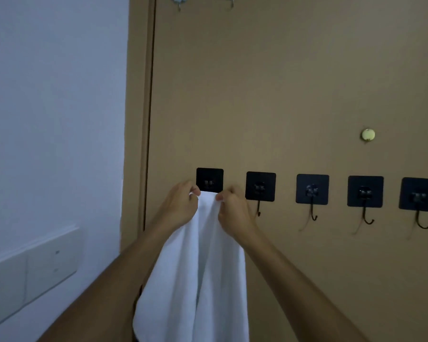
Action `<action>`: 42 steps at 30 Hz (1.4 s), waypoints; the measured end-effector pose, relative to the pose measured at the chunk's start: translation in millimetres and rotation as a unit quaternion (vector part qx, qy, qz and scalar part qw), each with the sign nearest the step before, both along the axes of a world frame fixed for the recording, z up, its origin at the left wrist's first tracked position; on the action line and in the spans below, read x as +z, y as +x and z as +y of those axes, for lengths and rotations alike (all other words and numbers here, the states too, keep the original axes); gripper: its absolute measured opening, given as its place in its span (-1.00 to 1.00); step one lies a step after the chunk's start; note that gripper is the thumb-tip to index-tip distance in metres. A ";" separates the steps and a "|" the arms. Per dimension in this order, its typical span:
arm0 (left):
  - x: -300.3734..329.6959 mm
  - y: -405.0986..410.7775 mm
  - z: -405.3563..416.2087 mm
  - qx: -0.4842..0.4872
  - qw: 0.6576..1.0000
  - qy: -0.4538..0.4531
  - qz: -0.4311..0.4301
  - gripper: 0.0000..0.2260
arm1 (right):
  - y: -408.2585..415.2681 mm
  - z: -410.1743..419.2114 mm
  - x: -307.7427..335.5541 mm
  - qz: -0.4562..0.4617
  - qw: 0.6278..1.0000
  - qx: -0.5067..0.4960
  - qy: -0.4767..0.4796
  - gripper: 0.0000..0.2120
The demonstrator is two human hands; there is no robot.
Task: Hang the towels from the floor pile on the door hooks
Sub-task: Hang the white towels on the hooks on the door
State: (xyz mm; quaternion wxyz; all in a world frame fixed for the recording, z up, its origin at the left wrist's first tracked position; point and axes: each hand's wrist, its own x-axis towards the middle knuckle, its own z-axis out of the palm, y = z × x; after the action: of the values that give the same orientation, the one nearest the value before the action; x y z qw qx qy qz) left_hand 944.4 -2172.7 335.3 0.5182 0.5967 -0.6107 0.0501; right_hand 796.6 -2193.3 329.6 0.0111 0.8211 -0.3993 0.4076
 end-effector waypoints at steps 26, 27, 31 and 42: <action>-104.3 -39.4 6.7 -0.065 0.983 -0.024 0.171 -0.72 | 27.8 8.3 -105.7 -0.182 0.975 0.085 0.093 -0.82; -109.3 -40.0 7.9 -0.071 0.981 -0.026 0.181 -0.76 | 27.8 10.2 -108.9 -0.172 0.979 0.076 0.080 -0.84; -129.5 -40.4 11.3 -0.094 0.974 -0.020 0.203 -0.76 | 27.1 17.6 -128.6 -0.196 0.971 0.089 0.100 -0.85; -211.4 -41.2 12.4 -0.001 0.989 -0.027 0.143 -0.76 | 19.5 35.6 -189.8 -0.223 0.957 0.088 0.165 -0.82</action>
State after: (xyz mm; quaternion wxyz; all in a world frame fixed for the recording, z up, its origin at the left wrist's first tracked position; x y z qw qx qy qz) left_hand 903.3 -2160.4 123.9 0.6164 0.5828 -0.5292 -0.0192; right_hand 816.1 -2157.7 139.9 -0.2497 0.7316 -0.3793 0.5084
